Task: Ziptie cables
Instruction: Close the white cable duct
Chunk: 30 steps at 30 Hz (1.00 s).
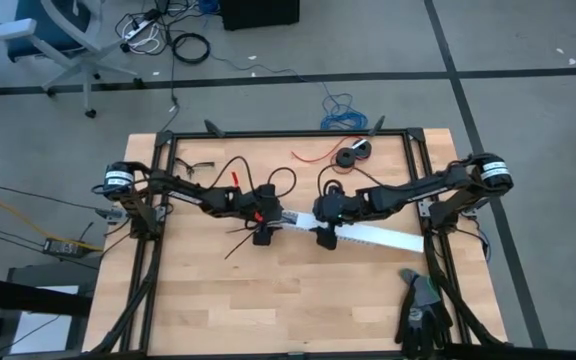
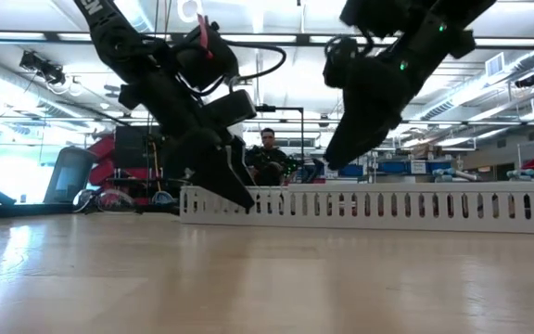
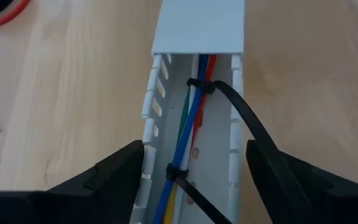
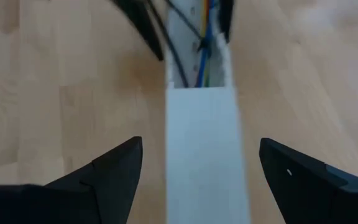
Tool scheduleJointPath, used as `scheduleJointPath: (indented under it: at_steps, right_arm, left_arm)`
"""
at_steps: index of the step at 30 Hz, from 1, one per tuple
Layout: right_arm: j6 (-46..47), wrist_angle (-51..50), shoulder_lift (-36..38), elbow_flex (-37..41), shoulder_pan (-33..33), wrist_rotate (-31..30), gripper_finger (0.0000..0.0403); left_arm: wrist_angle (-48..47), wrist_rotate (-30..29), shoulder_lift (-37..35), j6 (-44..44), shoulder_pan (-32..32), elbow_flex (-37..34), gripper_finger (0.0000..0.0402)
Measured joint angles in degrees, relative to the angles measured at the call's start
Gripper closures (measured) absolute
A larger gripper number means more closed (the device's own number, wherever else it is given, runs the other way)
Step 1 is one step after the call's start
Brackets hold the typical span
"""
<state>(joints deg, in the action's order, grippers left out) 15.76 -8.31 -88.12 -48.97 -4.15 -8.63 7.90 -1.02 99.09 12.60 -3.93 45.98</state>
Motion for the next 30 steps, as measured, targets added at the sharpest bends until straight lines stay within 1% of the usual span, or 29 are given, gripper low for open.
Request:
scheduleJointPath:
  at_steps: [6,10,13,16,19,22,27,30]
  right_arm:
    - [2.23,-2.41,3.51,-0.02,-1.52,-3.46,0.0095]
    - [3.76,-2.63,3.01,0.64,-2.56,-4.91,0.0095]
    - [6.17,-2.71,2.89,2.13,-2.55,-4.61,0.0095]
    - [9.14,-2.80,2.89,2.84,-2.51,-2.37,0.0095]
    - [9.88,-2.49,2.89,2.83,-2.77,-1.05,0.0099]
    - [10.13,-1.74,2.89,2.82,-3.03,-0.99,0.0118]
    - [9.62,1.42,2.89,2.82,-3.07,-0.99,0.0174]
    - [8.56,2.79,2.89,2.82,-3.07,-0.93,0.0199]
  left_arm:
    - [-0.24,-1.99,-0.15,-0.12,1.14,-0.08,0.0110]
    - [-0.18,-2.54,-0.15,-0.66,1.14,-0.09,0.0110]
    - [-0.23,-3.02,-0.13,-0.68,1.14,-0.11,0.0110]
    - [-0.18,-3.18,-0.13,-0.68,1.14,-0.11,0.0110]
    - [-0.15,-3.26,-0.13,-0.68,1.14,-0.11,0.0110]
    - [0.00,-3.32,-0.13,-0.70,1.12,-0.11,0.0110]
    - [2.31,-2.99,0.02,0.46,1.16,-0.22,0.0110]
    - [3.72,-2.71,0.04,0.43,1.17,-0.24,0.0110]
